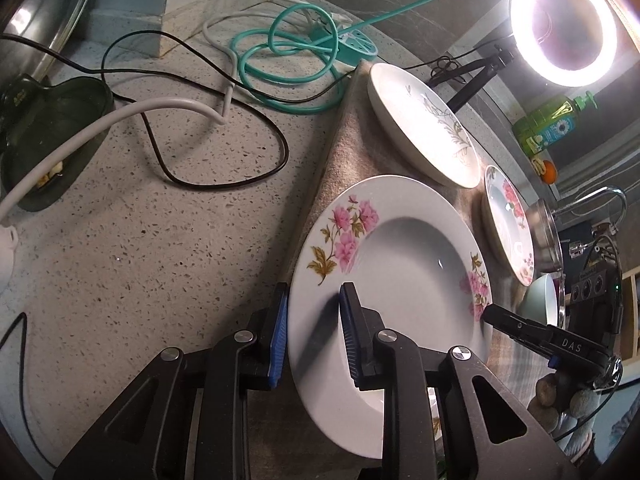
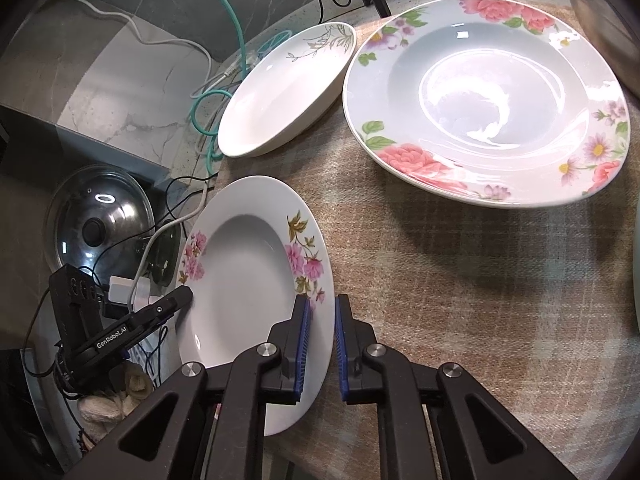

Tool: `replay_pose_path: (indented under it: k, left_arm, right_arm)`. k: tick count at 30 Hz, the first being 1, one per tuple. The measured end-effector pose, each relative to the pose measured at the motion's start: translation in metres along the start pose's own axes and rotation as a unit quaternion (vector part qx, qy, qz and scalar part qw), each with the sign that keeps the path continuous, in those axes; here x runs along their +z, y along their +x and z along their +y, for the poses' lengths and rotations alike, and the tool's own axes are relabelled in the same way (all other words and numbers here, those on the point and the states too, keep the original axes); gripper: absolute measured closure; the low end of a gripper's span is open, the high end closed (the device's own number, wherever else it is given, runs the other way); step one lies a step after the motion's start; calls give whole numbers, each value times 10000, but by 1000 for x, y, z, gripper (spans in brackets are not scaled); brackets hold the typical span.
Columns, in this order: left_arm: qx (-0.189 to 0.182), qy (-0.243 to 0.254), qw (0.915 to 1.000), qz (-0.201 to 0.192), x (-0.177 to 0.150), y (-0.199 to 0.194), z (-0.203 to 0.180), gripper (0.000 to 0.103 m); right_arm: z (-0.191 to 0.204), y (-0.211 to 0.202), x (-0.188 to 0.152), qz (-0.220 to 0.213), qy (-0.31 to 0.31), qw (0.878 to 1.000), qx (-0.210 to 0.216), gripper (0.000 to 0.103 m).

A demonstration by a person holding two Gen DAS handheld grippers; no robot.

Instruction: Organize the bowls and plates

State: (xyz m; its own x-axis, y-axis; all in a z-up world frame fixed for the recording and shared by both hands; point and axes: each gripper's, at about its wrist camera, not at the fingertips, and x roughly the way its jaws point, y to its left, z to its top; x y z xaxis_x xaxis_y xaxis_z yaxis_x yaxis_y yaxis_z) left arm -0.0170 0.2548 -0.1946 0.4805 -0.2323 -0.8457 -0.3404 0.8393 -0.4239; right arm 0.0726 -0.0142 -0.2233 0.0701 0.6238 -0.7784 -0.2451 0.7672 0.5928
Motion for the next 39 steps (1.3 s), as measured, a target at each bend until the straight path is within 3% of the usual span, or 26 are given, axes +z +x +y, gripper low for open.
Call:
replay_pose_path:
  k: [21,39]
  left_arm:
    - [90,102,9999,-15,-7,-1,-8,80]
    - [-74,134,9998,125,-23,8,-35,80]
  right_arm:
    - [-6,-5,-3,33,134,9999,84,91]
    - [-26,-31,-12,-99,214,9997,-15,91]
